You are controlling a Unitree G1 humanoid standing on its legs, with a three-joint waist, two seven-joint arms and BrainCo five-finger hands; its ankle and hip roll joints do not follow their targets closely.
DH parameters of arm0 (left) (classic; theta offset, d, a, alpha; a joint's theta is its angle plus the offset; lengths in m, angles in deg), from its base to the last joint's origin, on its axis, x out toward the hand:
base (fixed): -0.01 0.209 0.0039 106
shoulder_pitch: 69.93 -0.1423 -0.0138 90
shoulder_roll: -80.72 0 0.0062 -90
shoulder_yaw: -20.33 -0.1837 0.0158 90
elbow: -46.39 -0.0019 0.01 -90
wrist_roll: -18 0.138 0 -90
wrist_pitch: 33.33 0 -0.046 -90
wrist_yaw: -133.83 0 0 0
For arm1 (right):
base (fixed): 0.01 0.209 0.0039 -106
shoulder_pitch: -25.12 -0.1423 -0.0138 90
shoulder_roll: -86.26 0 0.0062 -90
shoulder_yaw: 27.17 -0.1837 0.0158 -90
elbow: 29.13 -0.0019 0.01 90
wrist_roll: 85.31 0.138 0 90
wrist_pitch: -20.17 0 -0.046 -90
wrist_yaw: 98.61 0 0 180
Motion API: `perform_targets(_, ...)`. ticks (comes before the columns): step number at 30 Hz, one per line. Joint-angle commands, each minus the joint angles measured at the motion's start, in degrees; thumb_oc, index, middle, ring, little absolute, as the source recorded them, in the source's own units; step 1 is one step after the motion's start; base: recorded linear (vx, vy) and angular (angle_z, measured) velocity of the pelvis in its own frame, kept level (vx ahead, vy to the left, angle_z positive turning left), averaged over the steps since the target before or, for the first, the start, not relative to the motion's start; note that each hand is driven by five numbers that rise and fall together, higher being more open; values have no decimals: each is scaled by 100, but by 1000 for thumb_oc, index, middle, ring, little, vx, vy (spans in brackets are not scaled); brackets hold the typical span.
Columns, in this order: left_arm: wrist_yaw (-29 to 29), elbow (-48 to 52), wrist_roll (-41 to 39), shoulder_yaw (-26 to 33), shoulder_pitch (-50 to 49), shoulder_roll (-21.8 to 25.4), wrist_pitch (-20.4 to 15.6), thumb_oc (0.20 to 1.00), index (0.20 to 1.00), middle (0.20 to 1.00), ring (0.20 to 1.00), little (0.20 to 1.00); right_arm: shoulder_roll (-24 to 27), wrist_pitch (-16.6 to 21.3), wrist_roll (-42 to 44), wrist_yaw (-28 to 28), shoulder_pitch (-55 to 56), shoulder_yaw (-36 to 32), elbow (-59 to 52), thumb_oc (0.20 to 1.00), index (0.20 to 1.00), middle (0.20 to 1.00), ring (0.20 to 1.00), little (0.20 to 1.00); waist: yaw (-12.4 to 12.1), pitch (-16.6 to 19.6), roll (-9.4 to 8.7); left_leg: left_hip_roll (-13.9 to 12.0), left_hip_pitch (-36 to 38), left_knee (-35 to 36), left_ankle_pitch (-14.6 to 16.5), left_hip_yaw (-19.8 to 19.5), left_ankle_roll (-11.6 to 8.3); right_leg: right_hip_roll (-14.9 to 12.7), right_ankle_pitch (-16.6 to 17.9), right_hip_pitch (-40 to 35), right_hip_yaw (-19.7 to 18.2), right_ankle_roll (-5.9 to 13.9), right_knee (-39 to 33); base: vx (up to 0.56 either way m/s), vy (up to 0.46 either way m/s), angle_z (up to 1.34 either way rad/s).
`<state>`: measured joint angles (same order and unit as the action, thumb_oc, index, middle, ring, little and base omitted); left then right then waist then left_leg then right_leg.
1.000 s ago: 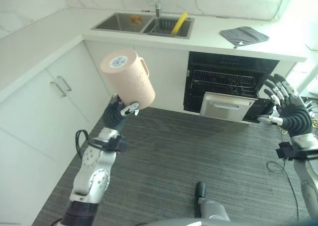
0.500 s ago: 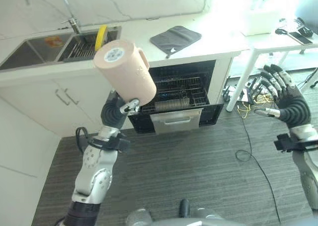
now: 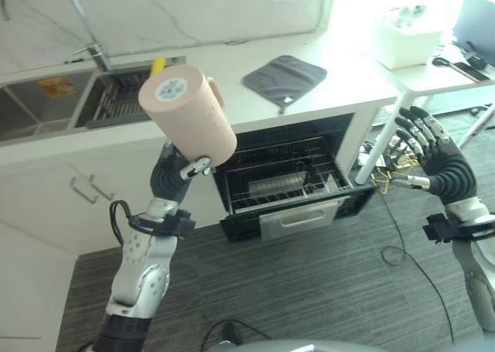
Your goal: Place the dishes in the dishwasher.
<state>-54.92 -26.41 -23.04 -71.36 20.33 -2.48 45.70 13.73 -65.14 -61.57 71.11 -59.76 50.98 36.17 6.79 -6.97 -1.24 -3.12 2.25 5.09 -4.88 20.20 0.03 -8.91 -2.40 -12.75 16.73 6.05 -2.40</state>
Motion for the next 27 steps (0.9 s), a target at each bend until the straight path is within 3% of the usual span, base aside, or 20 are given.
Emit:
perform_targets(1, 36, 201, 162, 244, 277, 153, -342, 200, 200, 200, 200, 200, 111, 290, 105, 53, -355, -193, -164, 1000, 1000, 1000, 1000, 1000, -208, 240, 77, -637, 162, -9, 258, -25, -571, -22, 36, 334, 214, 267, -52, 185, 244, 33)
perform_targets(4, 26, 245, 205, 211, 358, 117, -216, 200, 200, 200, 200, 200, 70, 249, -5, 75, -391, -152, -144, 1000, 1000, 1000, 1000, 1000, -329, 223, -46, -398, 158, -9, 398, -227, -392, -172, 127, 485, 278, 385, 552, 177, 208, 21)
perform_targets(7, -35, 301, 285, 122, 389, 101, -107, 200, 200, 200, 200, 200, 45, 204, 43, 37, -387, -163, -165, 1000, 1000, 1000, 1000, 1000, -345, 145, -97, -299, 138, -9, 447, -476, -252, -190, 250, 941, 32, 418, 1584, 124, 57, 19)
perform_targets(8, -41, 345, 385, 63, 431, 120, -73, 200, 200, 200, 200, 200, -26, 225, -34, -7, -333, -132, -160, 1000, 1000, 1000, 1000, 1000, -381, 114, -148, -326, 138, -9, 474, -561, -287, -392, 321, 1012, 59, 401, 1330, 111, -205, 18)
perform_targets(12, 34, 360, 428, -52, 561, 165, 12, 200, 200, 200, 200, 200, -84, 308, 10, 94, -364, 13, -174, 1000, 1000, 1000, 1000, 1000, -360, 121, -166, -492, 231, -9, 523, -533, -416, -736, 700, 761, 62, 512, 149, 89, -307, 11)
perform_targets(14, 92, 382, 430, -106, 589, 203, 38, 200, 200, 200, 200, 200, -134, 269, -50, 123, -424, 120, -228, 1000, 1000, 1000, 1000, 1000, -324, 128, -153, -578, 308, -9, 566, -566, -484, -929, 1081, 776, -52, 605, -180, 100, -425, 0)
perform_targets(16, 130, 400, 418, -92, 585, 283, 30, 200, 200, 200, 200, 200, -237, 236, -122, 109, -482, 300, -292, 1000, 1000, 1000, 1000, 1000, -295, 127, -97, -799, 428, -9, 606, -534, -581, -1075, 1141, 916, -200, 707, -260, 113, -647, -13)
perform_targets(18, 159, 457, 372, -13, 511, 385, -20, 200, 200, 200, 200, 200, -229, 260, -72, 99, -518, 391, -291, 1000, 1000, 1000, 1000, 1000, -316, 103, -80, -1081, 566, -9, 576, -414, -700, -990, 1001, 876, -76, 727, -235, 98, -805, -11)
perform_targets(19, 202, 553, 305, 77, 436, 374, 15, 200, 200, 200, 200, 200, -156, 181, 21, 104, -573, 384, -315, 1000, 1000, 1000, 1000, 1000, -369, 117, -74, -1292, 563, -9, 441, -352, -807, -793, 720, 836, 8, 711, -260, 79, -790, -4)
perform_targets(21, 249, 576, 176, 83, 336, 333, -35, 200, 200, 200, 200, 200, -24, 27, 110, 188, -759, 445, -276, 1000, 1000, 1000, 1000, 1000, -387, 119, -32, -1508, 582, -29, 293, -338, -946, -571, 561, 875, -138, 609, -260, 77, -639, -28)
perform_targets(22, 272, 566, 111, 70, 308, 304, -66, 200, 200, 200, 200, 200, 6, -22, 135, 178, -867, 522, -242, 1000, 1000, 1000, 1000, 1000, -382, 119, 2, -1608, 608, -68, 224, -288, -996, -425, 489, 863, -218, 516, -260, 96, -577, -44)
perform_targets(23, 241, 539, 61, 37, 237, 265, -96, 200, 200, 200, 200, 200, 60, -54, 135, 143, -907, 578, -243, 1000, 1000, 1000, 1000, 1000, -379, 108, 55, -1697, 525, -328, -87, -330, -1069, -219, 391, 823, -322, 383, -260, 106, -594, -27)
perform_targets(25, 219, 576, 124, -47, 156, 234, -121, 200, 200, 200, 200, 200, 196, -129, 290, 113, -854, 562, -316, 1000, 1000, 1000, 1000, 1000, -325, 78, 132, -1890, 205, -839, -412, -299, -1164, 25, 258, 766, -339, 170, -260, 81, -475, -28)
perform_targets(27, 111, 528, -19, -56, 147, 152, -135, 200, 200, 200, 200, 200, 277, -128, 287, 76, -758, 504, -281, 1000, 1000, 1000, 1000, 1000, -236, 56, 132, -1890, -7, -1196, -363, -2, -1148, 31, 203, 700, -115, 73, -260, 49, -274, -10)
